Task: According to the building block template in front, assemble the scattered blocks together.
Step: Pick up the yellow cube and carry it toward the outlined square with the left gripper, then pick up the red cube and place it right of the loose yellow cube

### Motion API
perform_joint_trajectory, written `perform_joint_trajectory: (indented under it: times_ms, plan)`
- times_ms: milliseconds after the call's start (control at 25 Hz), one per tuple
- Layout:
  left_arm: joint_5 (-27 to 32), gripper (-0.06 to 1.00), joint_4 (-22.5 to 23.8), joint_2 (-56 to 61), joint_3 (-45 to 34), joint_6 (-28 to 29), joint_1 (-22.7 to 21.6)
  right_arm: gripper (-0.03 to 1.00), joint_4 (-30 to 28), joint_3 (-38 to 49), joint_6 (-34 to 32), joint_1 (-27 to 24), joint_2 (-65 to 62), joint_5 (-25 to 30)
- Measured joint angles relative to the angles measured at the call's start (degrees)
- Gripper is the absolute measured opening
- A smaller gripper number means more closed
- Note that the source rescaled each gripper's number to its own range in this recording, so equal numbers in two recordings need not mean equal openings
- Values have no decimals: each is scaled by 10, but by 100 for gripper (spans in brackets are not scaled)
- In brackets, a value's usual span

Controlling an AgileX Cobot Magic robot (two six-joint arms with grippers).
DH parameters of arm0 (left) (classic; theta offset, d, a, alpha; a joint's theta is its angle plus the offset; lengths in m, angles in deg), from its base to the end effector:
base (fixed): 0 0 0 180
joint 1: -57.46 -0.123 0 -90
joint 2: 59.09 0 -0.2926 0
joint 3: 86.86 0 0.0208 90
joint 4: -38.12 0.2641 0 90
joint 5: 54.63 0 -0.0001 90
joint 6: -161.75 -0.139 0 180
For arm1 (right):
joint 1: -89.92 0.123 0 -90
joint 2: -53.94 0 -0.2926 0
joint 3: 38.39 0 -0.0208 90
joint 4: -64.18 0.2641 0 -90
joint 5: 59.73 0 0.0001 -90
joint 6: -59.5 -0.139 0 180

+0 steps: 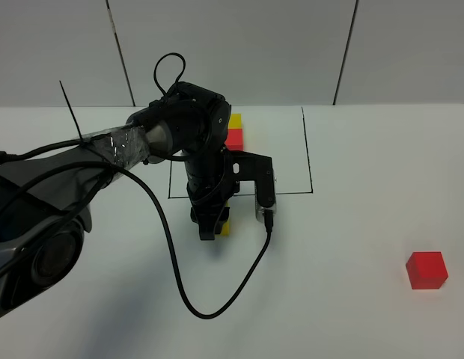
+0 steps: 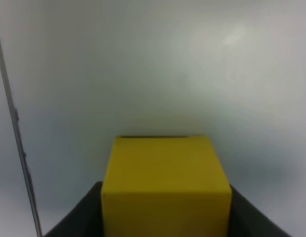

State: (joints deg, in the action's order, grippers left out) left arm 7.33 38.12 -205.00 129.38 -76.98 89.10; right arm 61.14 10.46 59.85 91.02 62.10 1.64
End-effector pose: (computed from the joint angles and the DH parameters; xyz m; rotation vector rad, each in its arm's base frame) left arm 0.4411 -0.2718 0.0802 2.1275 2.1139 0.0514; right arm 0.0428 -0.0057 0.2598 -0.0237 2.0653 -0.0557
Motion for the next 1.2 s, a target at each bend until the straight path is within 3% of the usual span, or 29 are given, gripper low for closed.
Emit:
perform_joint_trajectory:
  times_ms: [440,520,640,720,800,1040,1200]
  plan:
    - [-1,3,0,0,0,0,0,35,0,0,0,0,0,0]
    - [-10,19,-6,0,0,0,0,35,0,0,0,0,0,0]
    - [-17,60,-7,0,0,11,0,35,0,0,0,0,0,0]
    - [-17,81,-7,1,0,27,0,35,0,0,0,0,0,0]
    - [-18,94,-7,6,0,37,0,35,0,0,0,0,0,0]
    - [-5,100,-7,62,0,49,5,35,0,0,0,0,0,0]
    - [8,100,-10,109,0,134,7,35,0,0,0,0,0,0]
